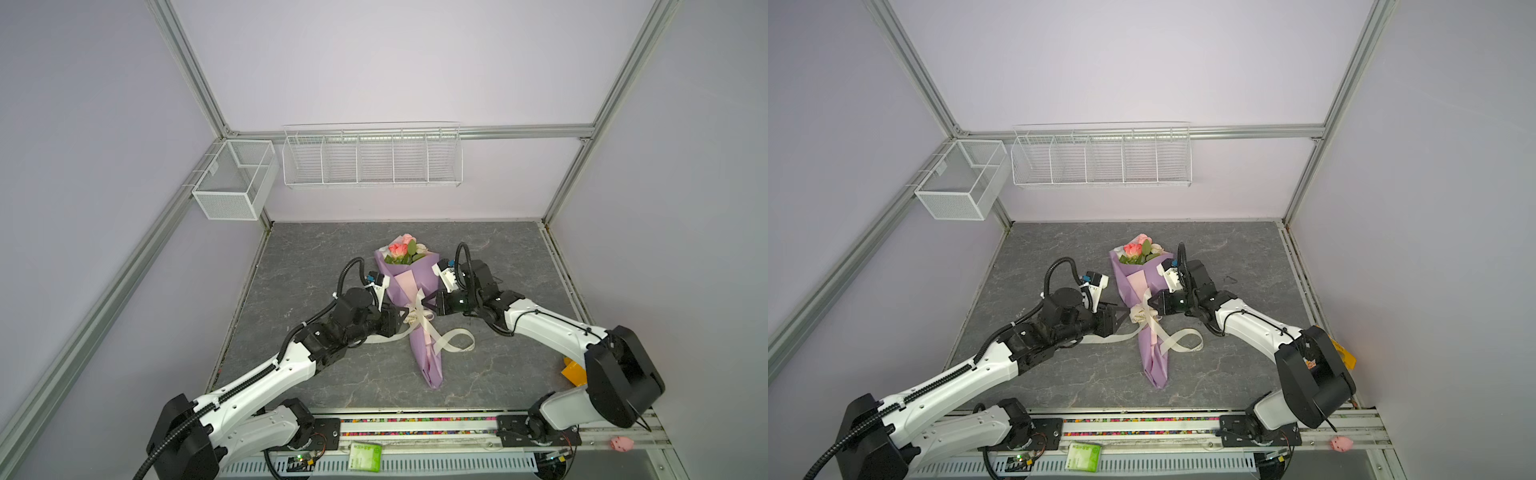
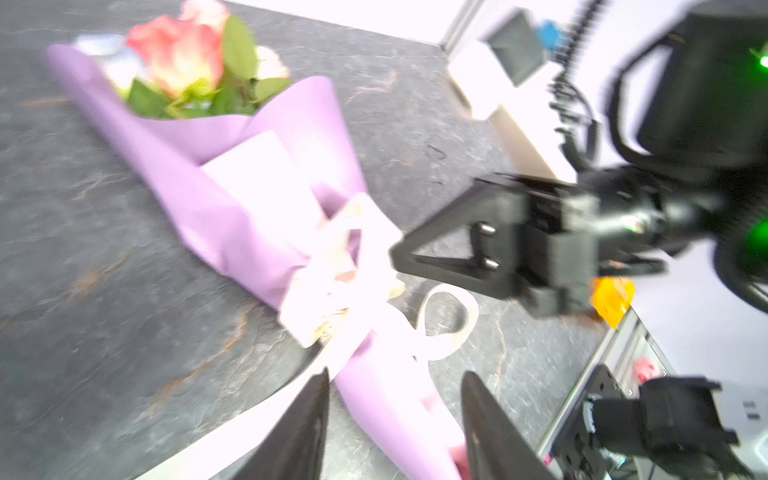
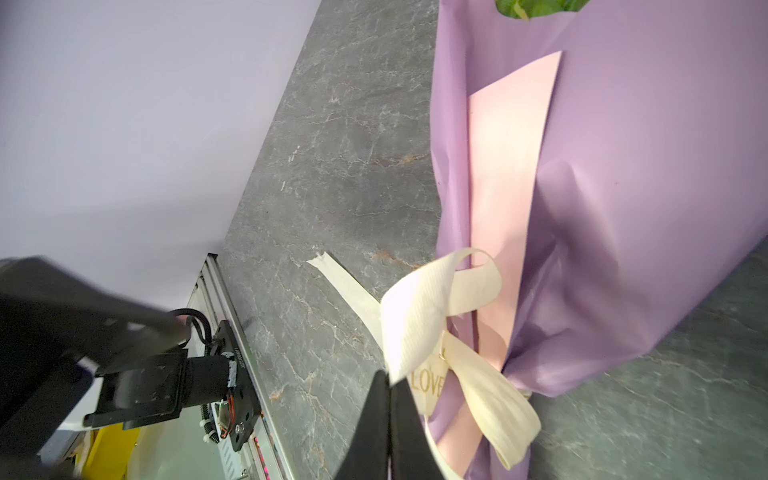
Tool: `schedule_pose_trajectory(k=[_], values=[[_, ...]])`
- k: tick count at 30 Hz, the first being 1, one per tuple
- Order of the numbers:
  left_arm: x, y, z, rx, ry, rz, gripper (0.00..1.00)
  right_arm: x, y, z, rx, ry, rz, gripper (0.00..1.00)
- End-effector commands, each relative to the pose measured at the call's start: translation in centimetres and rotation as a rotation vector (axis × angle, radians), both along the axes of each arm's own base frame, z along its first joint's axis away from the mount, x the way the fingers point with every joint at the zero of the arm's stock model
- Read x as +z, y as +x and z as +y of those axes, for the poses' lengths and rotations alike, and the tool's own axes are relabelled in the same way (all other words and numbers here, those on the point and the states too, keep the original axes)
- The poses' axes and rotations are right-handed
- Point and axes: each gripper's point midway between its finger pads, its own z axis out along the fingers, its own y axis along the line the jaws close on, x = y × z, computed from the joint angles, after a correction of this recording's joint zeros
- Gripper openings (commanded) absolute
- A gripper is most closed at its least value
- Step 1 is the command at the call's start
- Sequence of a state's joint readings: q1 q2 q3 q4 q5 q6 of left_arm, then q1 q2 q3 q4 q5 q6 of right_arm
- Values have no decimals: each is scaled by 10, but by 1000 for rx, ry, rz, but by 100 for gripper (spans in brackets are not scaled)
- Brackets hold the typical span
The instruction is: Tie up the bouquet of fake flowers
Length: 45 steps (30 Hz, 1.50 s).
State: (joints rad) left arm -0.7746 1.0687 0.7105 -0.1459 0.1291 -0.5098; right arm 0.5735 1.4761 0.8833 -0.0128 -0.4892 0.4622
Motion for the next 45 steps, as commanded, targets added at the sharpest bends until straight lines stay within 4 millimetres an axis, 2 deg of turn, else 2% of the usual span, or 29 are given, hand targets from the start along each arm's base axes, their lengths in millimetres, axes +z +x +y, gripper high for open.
schedule_pose_trajectory(k=[1,7,12,17,20,22,24,29,33,37,38,40,42,45], values=[[1,8,-8,-10,-108,83,54,16,-7,13,79,58,-45,7],[-13,24,-28,-86,-149,166,61,24,-16,21,138,97,-45,7],[-7,33,-43,-125,-252,196,63,26,-25,26,191,115,-33,8],[-1,42,-44,-127,-360,201,63,20,-30,30,230,110,-7,8],[-9,42,-48,-141,-360,240,54,20,-31,33,238,115,-9,9],[-25,43,-48,-122,-327,302,47,21,-32,34,246,119,-11,9],[-39,42,-49,-127,-291,366,34,20,-32,35,249,119,-7,10],[-39,38,-52,-132,-357,406,33,17,-33,34,246,110,-1,10],[-36,37,-49,-122,-359,395,22,16,-34,33,248,110,3,10],[-30,37,-49,-131,-361,380,4,13,-36,31,244,96,13,12],[-29,36,-49,-130,-357,379,0,12,-36,30,236,86,14,12],[-34,36,-46,-117,-335,384,0,3,-32,20,169,23,51,14],[-42,34,-42,-104,-306,396,0,-5,-36,5,130,-61,117,22],[-49,31,-36,-85,-288,395,0,-27,-36,-41,-35,-258,149,30]])
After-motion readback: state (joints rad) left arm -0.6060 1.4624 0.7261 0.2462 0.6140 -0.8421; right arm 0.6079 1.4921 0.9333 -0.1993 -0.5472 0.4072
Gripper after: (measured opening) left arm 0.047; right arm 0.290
